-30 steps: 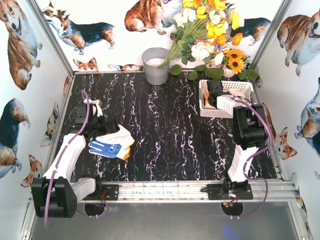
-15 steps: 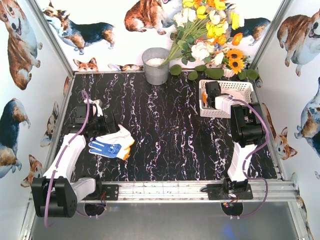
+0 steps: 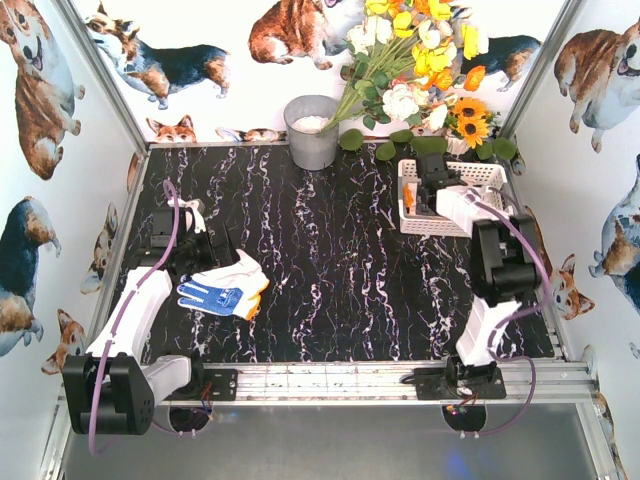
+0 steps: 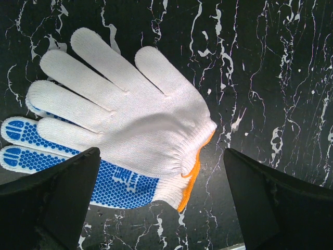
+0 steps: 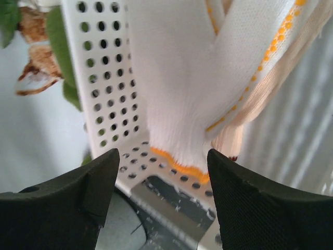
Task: Put the gloves into the storage basket
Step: Place the glove in the bin.
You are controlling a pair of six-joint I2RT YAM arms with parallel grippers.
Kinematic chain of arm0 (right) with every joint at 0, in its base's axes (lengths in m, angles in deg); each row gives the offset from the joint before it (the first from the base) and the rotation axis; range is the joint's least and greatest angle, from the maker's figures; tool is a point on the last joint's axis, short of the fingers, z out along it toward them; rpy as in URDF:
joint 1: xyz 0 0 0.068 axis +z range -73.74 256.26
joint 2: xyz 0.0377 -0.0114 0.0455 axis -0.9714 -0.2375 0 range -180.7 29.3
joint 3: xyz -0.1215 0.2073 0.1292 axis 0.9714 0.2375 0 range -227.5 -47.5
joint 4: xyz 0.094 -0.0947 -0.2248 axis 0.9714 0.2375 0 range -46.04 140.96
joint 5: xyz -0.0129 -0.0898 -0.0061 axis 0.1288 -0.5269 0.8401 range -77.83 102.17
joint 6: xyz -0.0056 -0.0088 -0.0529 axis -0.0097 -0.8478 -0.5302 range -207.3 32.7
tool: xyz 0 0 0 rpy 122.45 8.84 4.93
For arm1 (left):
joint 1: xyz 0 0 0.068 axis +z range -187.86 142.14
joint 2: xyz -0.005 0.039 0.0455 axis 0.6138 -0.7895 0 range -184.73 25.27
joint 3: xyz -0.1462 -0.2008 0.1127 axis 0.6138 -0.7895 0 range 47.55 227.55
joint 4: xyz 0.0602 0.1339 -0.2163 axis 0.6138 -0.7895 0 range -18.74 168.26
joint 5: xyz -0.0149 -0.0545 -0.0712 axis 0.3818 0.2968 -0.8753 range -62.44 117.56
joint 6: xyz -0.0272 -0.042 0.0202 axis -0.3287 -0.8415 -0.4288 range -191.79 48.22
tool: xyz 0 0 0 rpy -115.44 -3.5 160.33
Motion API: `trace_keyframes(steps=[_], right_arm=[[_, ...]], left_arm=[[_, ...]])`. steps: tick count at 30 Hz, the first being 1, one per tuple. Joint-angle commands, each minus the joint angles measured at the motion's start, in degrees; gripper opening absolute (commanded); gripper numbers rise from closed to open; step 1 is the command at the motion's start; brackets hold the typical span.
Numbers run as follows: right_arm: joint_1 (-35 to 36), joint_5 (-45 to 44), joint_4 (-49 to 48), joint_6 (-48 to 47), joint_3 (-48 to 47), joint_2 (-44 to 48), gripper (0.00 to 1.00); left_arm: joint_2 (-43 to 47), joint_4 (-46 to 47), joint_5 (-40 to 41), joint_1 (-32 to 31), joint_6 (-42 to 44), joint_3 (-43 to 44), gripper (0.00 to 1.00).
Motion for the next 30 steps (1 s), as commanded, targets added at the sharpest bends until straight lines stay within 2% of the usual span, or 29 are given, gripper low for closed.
trace_keyframes(steps=[1,5,7,10,11,13,17,20,24,30], right_arm=[[-1.34,1.54,-1.64,-5.72,3.14,8.48,0.7],[-2.39,5.06,-3.58,-11.57,7.06,13.92,0.7],[-2.72,4.89,-5.8,-17.61,8.56,16.87,0.68],[-3.69,4.34,-9.7,-36.14,8.84,19.13,0.65],[-3.95,4.97,-11.09,-40.5,8.43,18.99,0.6],[-4.12,4.6,-9.69,-51.74,6.57,17.65,0.56],[-4.33,3.75,-7.05,-64.96,3.31,13.43,0.56],[-5.08,3.87,-5.07,-71.12,-0.21,9.48,0.56],[-6.4,4.7,-0.9,-77.85,-6.75,4.5,0.46],[-11.3,9.74,1.52,-80.69,-11.07,-0.42,0.46]], left_arm=[[0.24,1.36,-0.7,0.84,0.43,0.48,0.98],[0.17,1.45,-0.88,0.81,0.53,0.48,0.98],[0.05,1.45,-0.88,0.77,0.51,0.48,0.98],[-0.08,1.45,-1.03,0.79,0.59,0.48,0.98],[-0.1,1.45,-1.01,0.84,0.65,0.48,0.98],[0.1,1.3,-0.82,0.82,0.67,0.48,0.98],[1.55,1.28,0.0,0.82,0.71,0.48,0.98],[2.71,1.34,0.47,0.79,0.65,0.48,0.98],[3.19,1.36,0.62,0.78,0.5,0.48,0.98],[3.06,1.36,0.7,0.81,0.41,0.48,0.98]])
